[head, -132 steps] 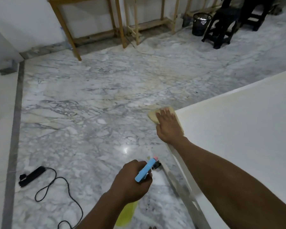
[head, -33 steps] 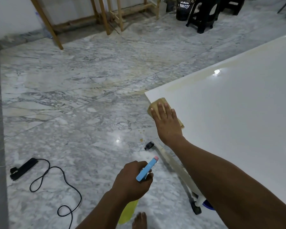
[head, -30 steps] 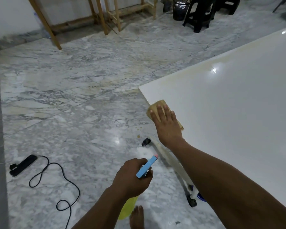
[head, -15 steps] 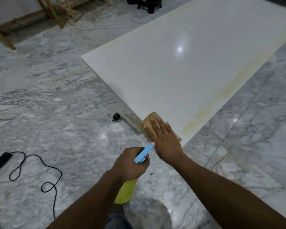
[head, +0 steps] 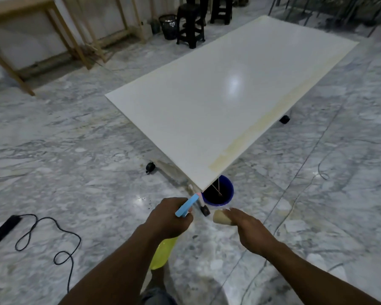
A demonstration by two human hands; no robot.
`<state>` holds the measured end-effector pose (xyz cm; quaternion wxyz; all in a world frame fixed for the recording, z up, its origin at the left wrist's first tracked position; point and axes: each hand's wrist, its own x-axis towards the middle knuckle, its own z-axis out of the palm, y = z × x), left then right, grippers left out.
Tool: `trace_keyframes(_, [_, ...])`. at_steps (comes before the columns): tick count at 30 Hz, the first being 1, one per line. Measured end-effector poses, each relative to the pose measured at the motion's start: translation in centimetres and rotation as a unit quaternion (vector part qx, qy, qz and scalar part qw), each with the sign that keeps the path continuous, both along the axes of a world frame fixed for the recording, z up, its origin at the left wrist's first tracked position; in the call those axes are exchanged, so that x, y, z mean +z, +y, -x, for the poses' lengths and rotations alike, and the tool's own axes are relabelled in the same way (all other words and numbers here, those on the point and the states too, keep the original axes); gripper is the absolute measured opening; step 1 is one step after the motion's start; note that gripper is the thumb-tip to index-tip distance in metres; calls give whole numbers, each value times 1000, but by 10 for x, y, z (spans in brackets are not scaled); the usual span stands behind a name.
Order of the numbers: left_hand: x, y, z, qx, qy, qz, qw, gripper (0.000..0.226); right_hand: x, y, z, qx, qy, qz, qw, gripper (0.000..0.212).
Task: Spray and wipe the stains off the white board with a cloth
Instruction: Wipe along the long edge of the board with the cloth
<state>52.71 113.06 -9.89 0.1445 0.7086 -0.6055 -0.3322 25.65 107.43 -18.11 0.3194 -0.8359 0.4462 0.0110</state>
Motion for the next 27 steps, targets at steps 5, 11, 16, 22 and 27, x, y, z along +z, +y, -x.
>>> trace_keyframes(5, [41,-18,6,5,5,12,1000,19,81,-33,8,-421,-358,-349,757,40])
trace_keyframes(11, [73,-76,-16,-65,-23,7,998,22,141,-88,-28,-428,-578,-504,478,53])
trace_keyframes(16, [78,-122,-50,-52,-12,-1,999,24,162,-134,-85,-383,-549,-553,495,71])
trace_keyframes(22, [82,-145,-85,-3,-27,-34,999,23,172,-188,-129,-339,-451,-596,571,74])
trace_keyframes(27, [85,-152,-98,84,-45,-47,994,24,165,-237,-177,-283,-351,-636,627,69])
